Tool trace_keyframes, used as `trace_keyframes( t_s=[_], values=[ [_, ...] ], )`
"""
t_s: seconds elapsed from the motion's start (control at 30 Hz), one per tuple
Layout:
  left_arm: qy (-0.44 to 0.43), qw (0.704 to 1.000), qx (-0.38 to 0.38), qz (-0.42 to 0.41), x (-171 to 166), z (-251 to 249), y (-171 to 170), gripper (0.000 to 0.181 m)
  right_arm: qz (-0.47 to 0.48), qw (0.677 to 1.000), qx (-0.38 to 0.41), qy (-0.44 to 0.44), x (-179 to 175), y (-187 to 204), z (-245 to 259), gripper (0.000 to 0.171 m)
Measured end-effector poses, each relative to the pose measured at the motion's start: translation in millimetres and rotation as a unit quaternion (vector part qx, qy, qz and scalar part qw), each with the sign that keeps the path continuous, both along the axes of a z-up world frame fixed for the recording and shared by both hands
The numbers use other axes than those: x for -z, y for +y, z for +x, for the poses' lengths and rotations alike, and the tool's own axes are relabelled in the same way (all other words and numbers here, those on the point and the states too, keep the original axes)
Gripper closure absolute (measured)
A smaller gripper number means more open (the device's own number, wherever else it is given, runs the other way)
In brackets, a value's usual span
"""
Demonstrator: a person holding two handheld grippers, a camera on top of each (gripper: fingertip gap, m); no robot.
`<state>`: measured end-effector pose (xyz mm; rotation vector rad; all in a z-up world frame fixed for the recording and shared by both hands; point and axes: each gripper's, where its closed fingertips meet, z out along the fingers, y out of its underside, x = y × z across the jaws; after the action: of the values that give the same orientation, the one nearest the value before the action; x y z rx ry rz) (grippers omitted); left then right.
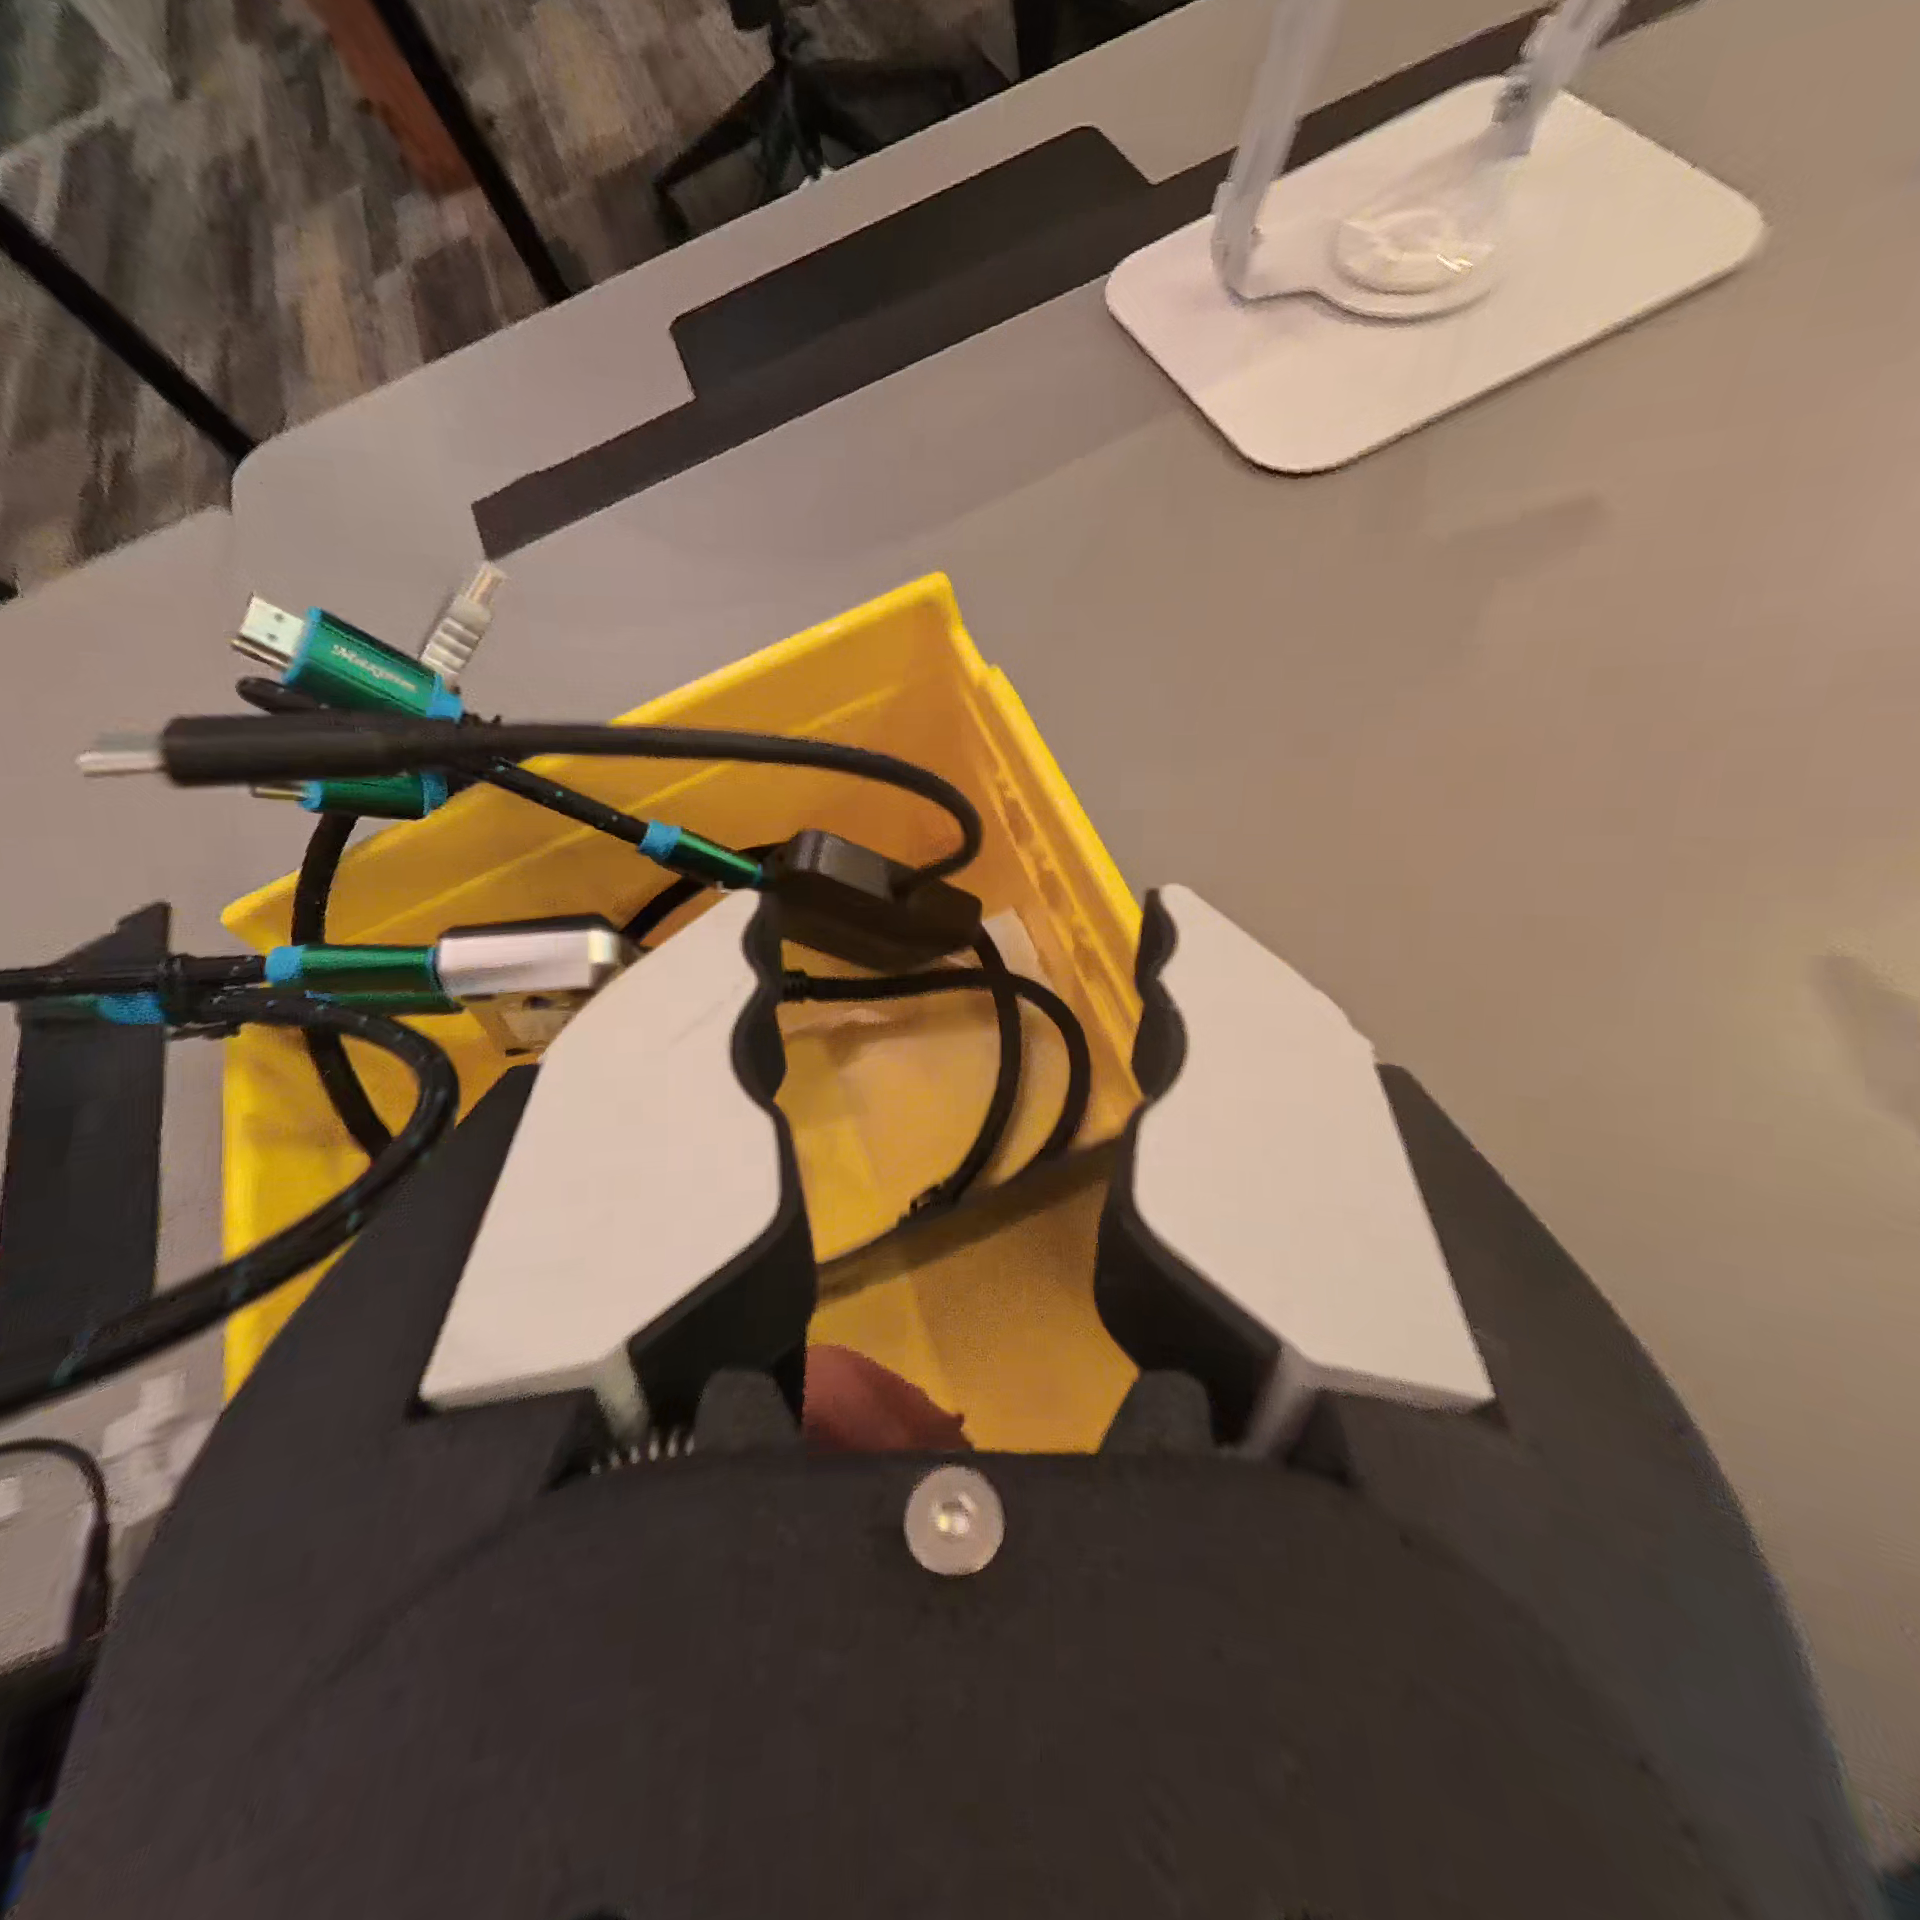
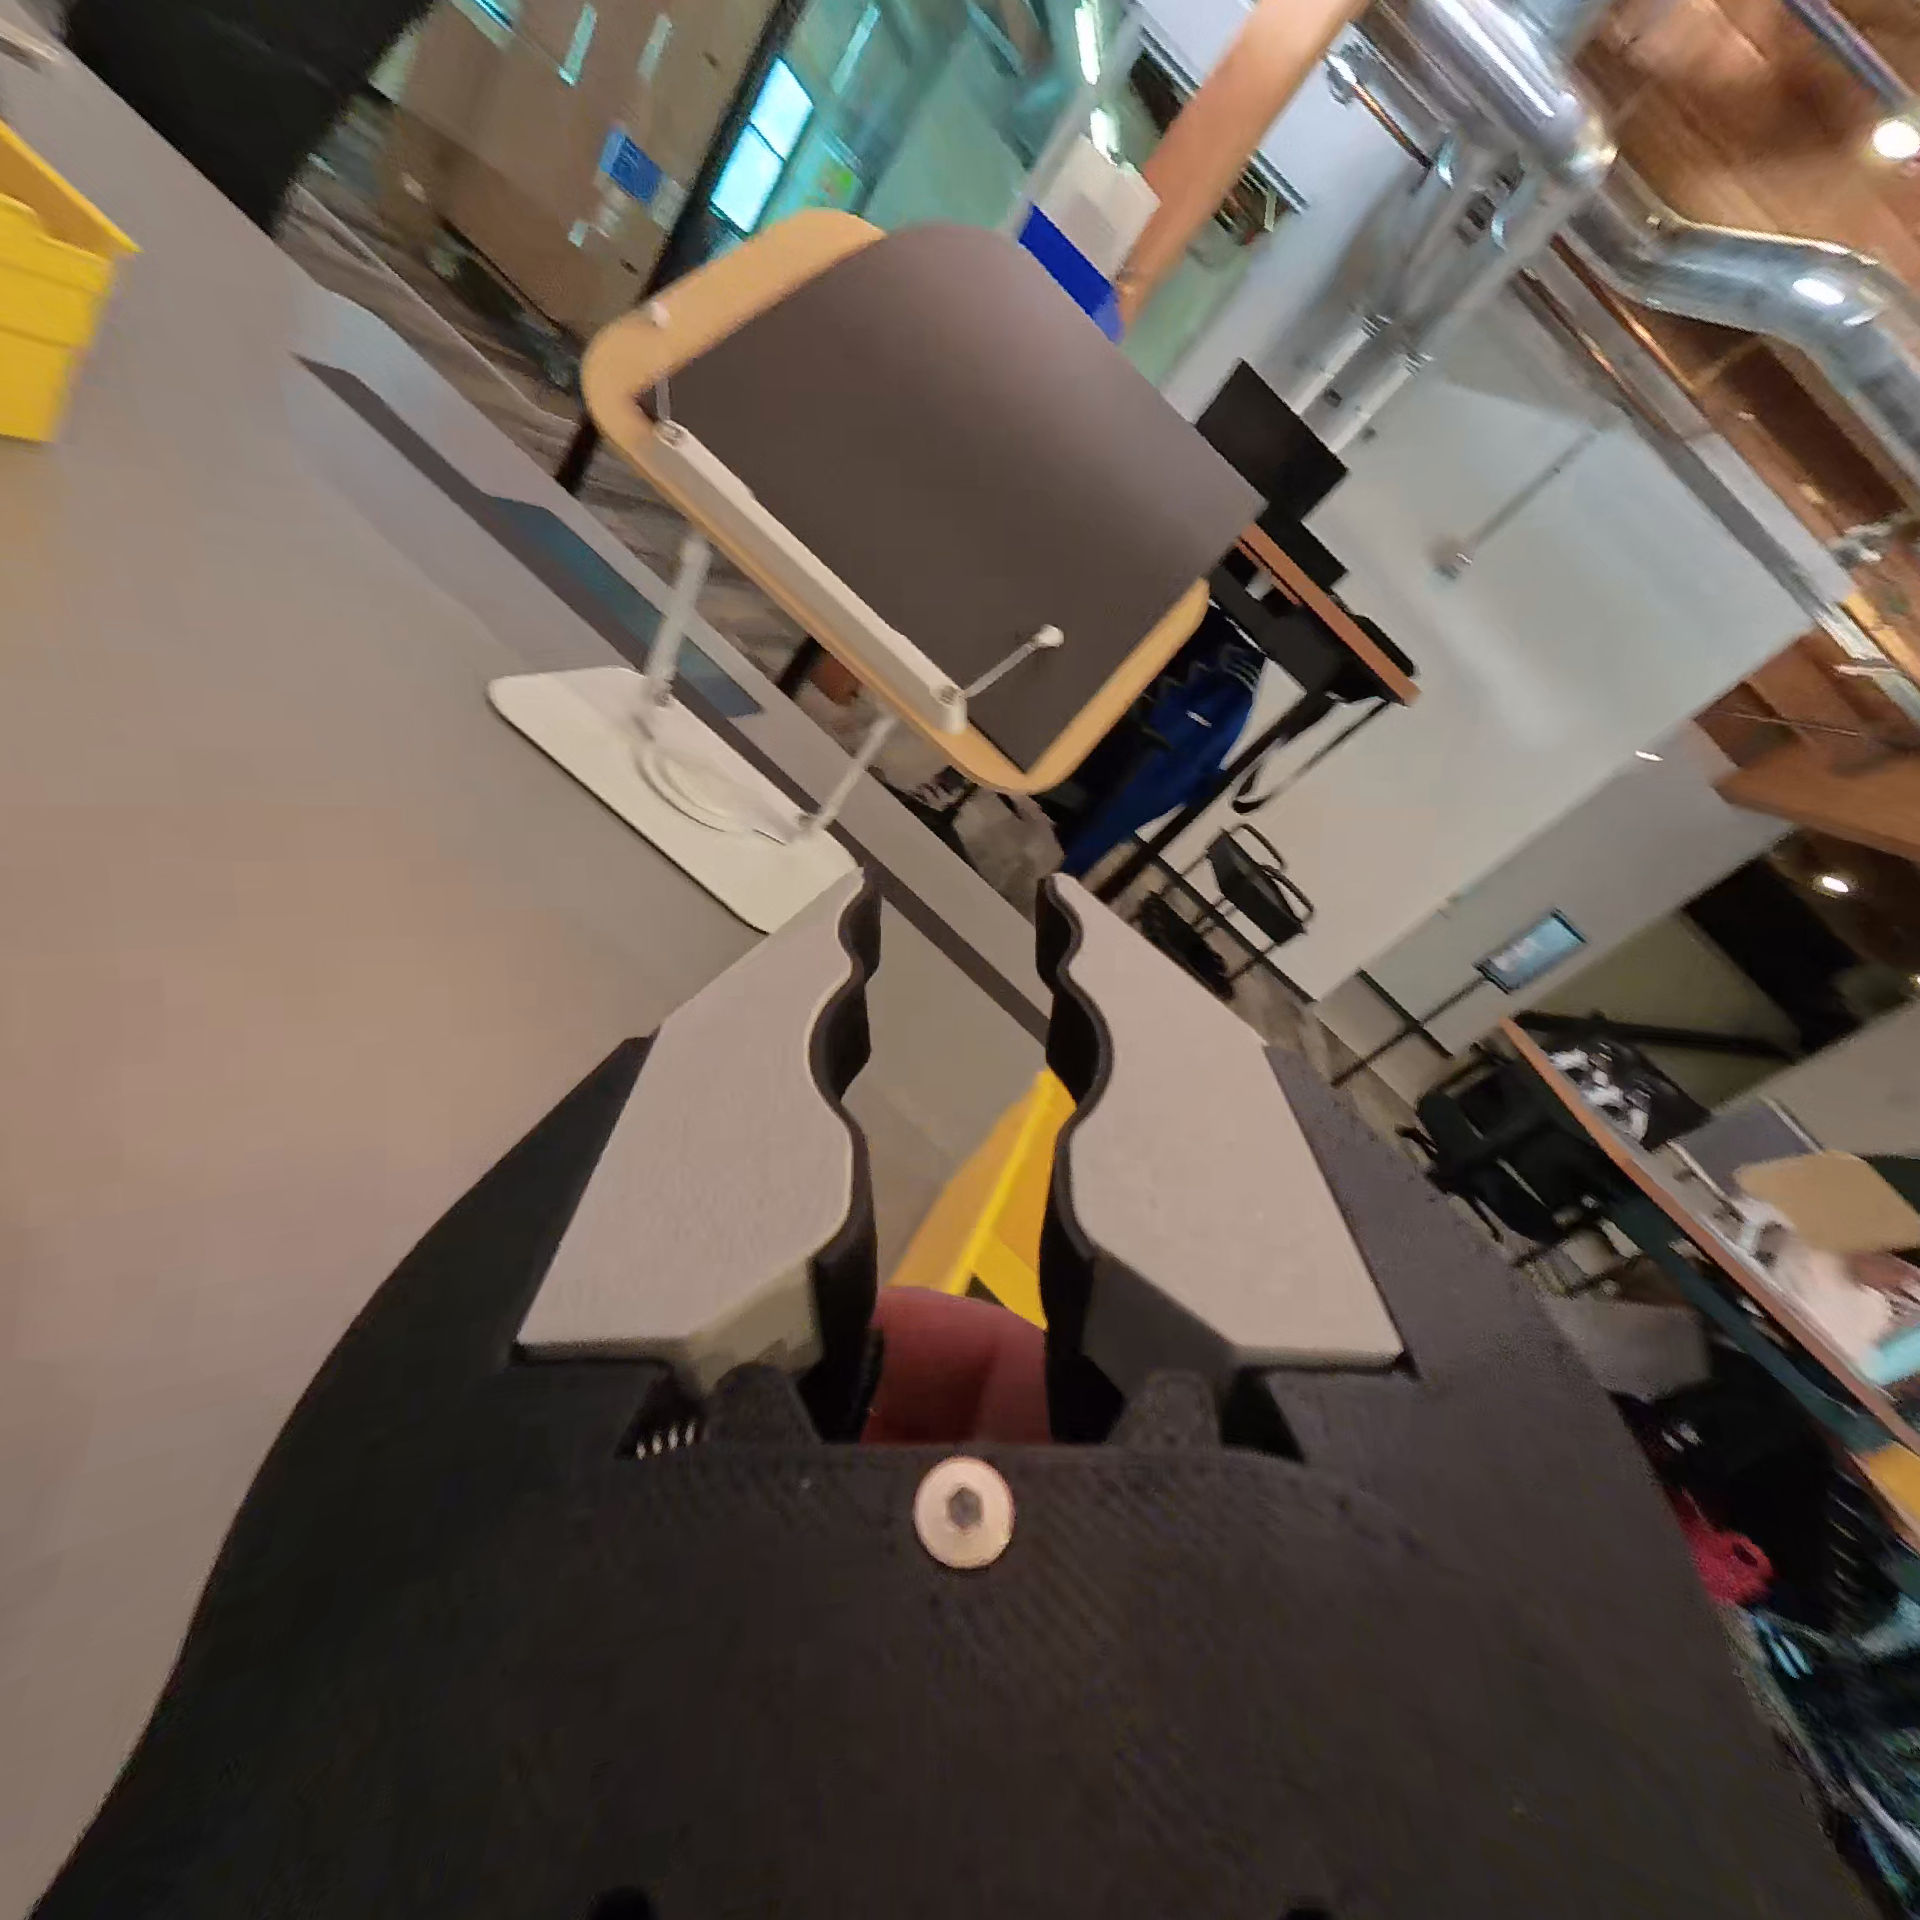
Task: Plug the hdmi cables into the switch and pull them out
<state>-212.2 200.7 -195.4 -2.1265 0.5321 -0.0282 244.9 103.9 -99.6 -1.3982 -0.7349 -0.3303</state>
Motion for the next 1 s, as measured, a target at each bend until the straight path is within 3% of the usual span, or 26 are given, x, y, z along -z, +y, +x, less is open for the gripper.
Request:
trace_keyframes(
  t_s=[0.27,0.53,0.67,0.77,0.83,1.0],
  values=[
    [-0.026,0.991,-0.126,-0.026,22.0,-28.5,65.3,0.103,-0.031,0.998,-0.060,0.008,30.6,-3.0,-40.2,0.145],
    [-0.044,0.984,-0.169,-0.026,15.2,-44.8,90.6,0.105,-0.048,0.996,-0.072,0.016,44.5,-2.5,-44.5,0.146],
    [-0.073,0.989,-0.129,-0.015,0.0,-29.9,89.6,0.107,-0.055,0.996,-0.070,0.009,49.0,-0.5,-44.8,0.147],
    [-0.026,0.990,-0.140,-0.016,1.7,-39.6,86.1,0.117,-0.060,0.995,-0.075,0.016,50.9,0.5,-46.5,0.147],
    [-0.056,0.990,-0.130,-0.026,7.2,-36.4,85.8,0.144,-0.062,0.995,-0.078,0.018,52.4,1.5,-49.4,0.147],
    [-0.083,0.991,-0.103,-0.012,1.3,-21.5,85.8,0.181,-0.061,0.995,-0.084,0.011,53.0,0.2,-58.2,0.147]
  ],
)
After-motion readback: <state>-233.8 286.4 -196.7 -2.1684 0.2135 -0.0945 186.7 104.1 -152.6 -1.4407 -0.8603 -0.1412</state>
